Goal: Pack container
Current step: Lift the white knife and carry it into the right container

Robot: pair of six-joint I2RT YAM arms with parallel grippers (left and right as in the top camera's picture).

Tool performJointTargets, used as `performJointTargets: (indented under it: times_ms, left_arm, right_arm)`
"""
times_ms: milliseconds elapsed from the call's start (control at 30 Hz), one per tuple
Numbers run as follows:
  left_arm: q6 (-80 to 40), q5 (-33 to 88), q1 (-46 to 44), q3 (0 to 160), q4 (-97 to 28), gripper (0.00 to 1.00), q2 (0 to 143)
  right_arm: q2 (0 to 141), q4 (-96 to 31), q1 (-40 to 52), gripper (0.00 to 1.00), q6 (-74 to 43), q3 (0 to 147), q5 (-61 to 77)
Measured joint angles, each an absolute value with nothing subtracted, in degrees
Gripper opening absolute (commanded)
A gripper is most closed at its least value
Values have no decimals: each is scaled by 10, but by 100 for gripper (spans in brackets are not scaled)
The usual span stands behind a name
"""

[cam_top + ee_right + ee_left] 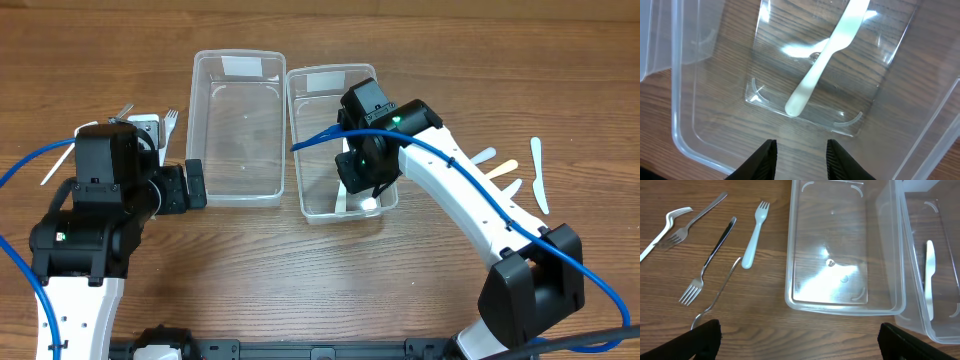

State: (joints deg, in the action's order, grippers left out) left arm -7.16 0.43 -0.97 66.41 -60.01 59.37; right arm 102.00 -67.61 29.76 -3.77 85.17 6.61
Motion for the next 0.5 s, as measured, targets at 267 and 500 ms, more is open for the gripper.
performJointTargets:
  times_ms: [267,500]
  left_arm:
    - [-72,4,-10,664,-600,100,594]
    - [-72,4,-10,664,-600,100,594]
  right_arm:
    - [1005,-743,276,25,-134,1007,-36]
    - [938,-815,166,19,-216,1030,-60]
